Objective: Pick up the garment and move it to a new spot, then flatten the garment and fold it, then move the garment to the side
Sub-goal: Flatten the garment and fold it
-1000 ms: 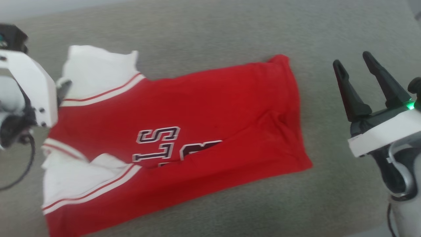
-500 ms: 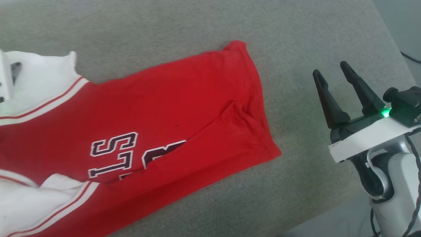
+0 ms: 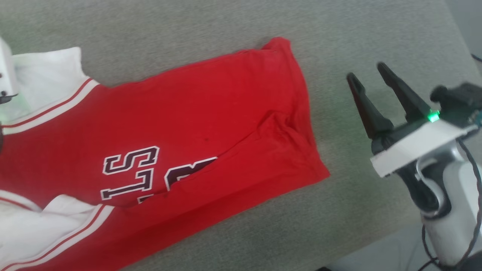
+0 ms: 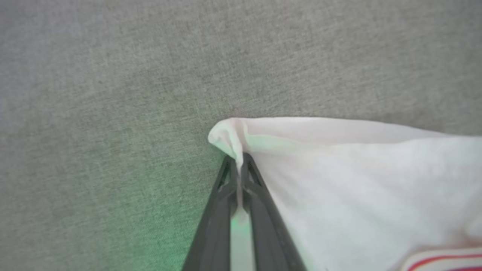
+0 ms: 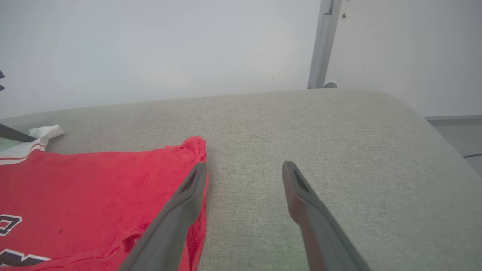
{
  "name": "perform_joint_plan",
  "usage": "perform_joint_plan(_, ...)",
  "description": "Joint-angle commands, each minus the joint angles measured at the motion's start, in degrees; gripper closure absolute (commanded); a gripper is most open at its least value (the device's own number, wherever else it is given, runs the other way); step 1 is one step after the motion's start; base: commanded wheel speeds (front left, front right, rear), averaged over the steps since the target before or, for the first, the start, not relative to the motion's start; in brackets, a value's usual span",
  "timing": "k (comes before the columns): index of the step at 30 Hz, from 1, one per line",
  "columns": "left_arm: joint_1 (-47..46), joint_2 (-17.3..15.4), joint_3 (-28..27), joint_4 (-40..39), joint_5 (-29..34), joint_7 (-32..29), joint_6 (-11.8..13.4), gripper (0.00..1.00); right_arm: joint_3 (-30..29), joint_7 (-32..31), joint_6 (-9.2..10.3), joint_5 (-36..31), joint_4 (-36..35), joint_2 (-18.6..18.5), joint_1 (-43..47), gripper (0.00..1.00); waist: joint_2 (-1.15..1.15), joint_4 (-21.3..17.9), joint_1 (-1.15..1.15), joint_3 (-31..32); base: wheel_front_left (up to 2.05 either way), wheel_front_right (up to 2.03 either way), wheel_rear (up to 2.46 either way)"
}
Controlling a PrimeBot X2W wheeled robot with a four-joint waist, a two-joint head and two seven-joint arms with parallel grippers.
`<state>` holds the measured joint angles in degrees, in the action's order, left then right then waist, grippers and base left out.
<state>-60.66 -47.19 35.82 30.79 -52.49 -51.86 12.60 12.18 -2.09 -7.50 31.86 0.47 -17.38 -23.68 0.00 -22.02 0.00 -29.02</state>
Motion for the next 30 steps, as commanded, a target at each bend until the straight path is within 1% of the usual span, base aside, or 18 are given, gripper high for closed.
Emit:
perform_joint_plan(1,3.56,1.85,2.68,1.40,0.21,-1.45,-0.43,1.00,0.93,-1.30,0.03,0.18,0.51,-0.60,-2.32,0.00,0.00,1.21,0.00,-0.57,0.00,0.00,0.00)
perform_joint_plan(5,1.77,3.42,3.01,0.93,1.02,-0.25,-0.97,1.00,3.44,-4.25,0.03,1.57,2.90,-1.55,-7.77,0.00,0.00,2.99,0.00,-1.19,0.00,0.00,0.00)
perform_joint_plan(10,-0.65,5.52,3.48,1.66,1.58,0.71,-1.83,1.00,7.78,-11.21,0.04,2.73,9.75,-2.81,-15.64,0.00,0.00,5.11,0.00,-1.93,0.00,0.00,0.00)
perform_joint_plan(14,-2.37,7.16,3.81,2.75,1.84,1.97,-2.65,1.00,11.73,-17.72,0.03,5.60,16.37,-2.07,-21.82,0.00,0.00,6.43,0.00,-2.44,0.00,0.00,0.00)
perform_joint_plan(15,-2.37,7.16,3.81,2.75,1.84,1.97,-2.65,1.00,11.73,-17.72,0.03,5.60,16.37,-2.07,-21.82,0.00,0.00,6.43,0.00,-2.44,0.00,0.00,0.00)
perform_joint_plan(19,-3.54,8.72,4.13,3.98,2.07,3.10,-3.74,1.00,16.28,-24.39,0.03,7.79,23.41,-1.20,-27.31,0.00,0.00,7.34,0.00,-2.71,0.00,0.00,0.00)
perform_joint_plan(21,-4.06,9.55,4.32,4.65,2.13,3.76,-4.20,1.00,19.09,-28.35,0.04,7.61,27.32,-1.21,-29.49,0.00,0.00,7.73,0.00,-2.75,0.00,0.00,0.00)
perform_joint_plan(23,-4.64,10.37,4.53,5.29,2.33,4.49,-4.63,1.00,21.25,-31.81,0.03,9.40,30.62,-0.12,-30.75,0.00,0.00,8.17,0.00,-2.70,0.00,0.00,0.00)
perform_joint_plan(24,-4.92,10.79,4.64,5.58,2.40,4.83,-4.89,1.00,22.67,-33.65,0.02,9.44,31.85,-0.13,-31.60,0.09,0.00,8.44,0.00,-2.66,0.00,0.00,0.00)
perform_joint_plan(25,-5.09,11.29,4.77,5.89,2.45,5.16,-5.09,1.00,23.79,-34.79,0.02,10.28,32.70,-0.05,-32.04,0.89,0.00,8.73,0.00,-2.55,0.00,0.00,0.00)
perform_joint_plan(26,-5.24,11.70,4.83,6.22,2.54,5.61,-5.43,1.00,24.47,-35.65,0.01,11.26,33.35,0.11,-32.39,1.00,0.00,9.03,0.00,-2.40,0.00,0.00,0.00)
perform_joint_plan(27,-5.55,12.03,4.89,6.42,2.58,6.04,-5.61,1.00,25.27,-35.96,0.00,11.46,33.56,-0.19,-33.06,1.00,0.00,9.38,0.00,-2.21,0.00,0.00,0.00)
perform_joint_plan(30,-6.38,12.96,4.92,7.05,2.46,6.98,-6.47,1.00,25.85,-34.37,0.02,12.54,33.93,-1.59,-34.52,1.00,0.00,10.55,0.00,-1.25,0.00,0.00,0.00)
